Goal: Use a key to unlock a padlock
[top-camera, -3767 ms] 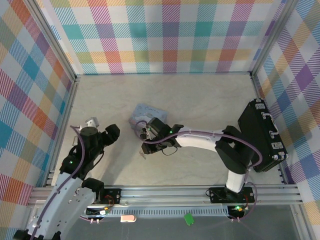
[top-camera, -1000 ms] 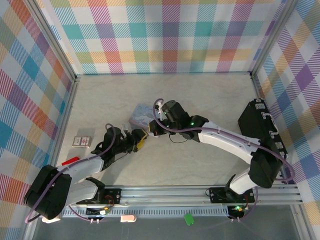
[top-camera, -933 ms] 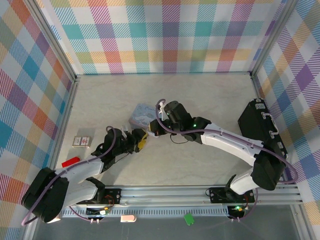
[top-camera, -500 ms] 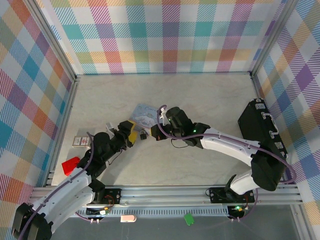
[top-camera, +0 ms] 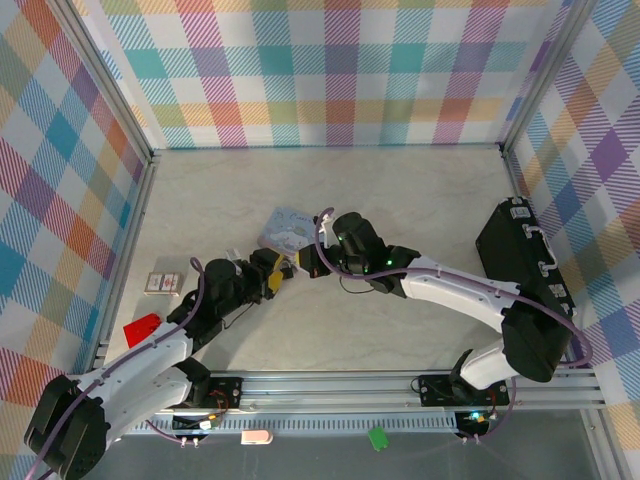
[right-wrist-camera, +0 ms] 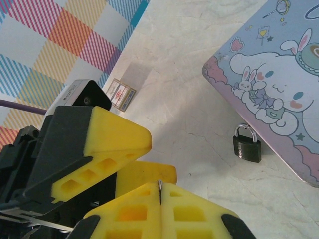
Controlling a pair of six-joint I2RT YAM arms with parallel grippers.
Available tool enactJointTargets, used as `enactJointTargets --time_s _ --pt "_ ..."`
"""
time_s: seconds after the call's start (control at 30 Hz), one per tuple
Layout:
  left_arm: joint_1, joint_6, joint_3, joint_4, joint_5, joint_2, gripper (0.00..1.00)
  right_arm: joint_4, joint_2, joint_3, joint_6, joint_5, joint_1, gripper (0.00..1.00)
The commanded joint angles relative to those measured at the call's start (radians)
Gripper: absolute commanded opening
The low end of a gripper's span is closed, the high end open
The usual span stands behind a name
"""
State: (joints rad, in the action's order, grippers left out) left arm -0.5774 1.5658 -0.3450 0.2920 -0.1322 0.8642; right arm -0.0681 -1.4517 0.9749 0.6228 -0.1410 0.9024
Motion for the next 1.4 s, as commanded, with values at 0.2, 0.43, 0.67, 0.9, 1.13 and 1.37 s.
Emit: enactJointTargets --time_s 0.2,0.43,0.67,0.9,1.13,1.37 --pt "-0.051 0.109 0.011 0.103 0.068 0.011 0.6 -0.161 -0.016 -0.045 0.03 -0.057 0.008 0.0" --pt "-0.076 0.137 0.015 0.136 0.071 0.05 0.62 -0.191 -0.016 -0.057 0.018 -0.045 0.012 0.0" --pt "-0.103 0.159 0.017 0.2 0.077 0.104 0.63 -0.22 -0.035 -0.06 0.008 -0.051 0.019 0.0" --pt "-0.106 0.157 0.015 0.217 0.08 0.122 0.53 -0.202 -0.017 -0.098 -0.01 -0.026 0.027 0.0" --pt "-0.107 0.146 0.014 0.213 0.082 0.136 0.44 -0.192 0.014 -0.137 -0.017 -0.01 0.029 0.0" --pt "-0.107 0.13 0.011 0.188 0.085 0.139 0.41 -0.189 0.037 -0.148 -0.02 0.005 0.029 0.0"
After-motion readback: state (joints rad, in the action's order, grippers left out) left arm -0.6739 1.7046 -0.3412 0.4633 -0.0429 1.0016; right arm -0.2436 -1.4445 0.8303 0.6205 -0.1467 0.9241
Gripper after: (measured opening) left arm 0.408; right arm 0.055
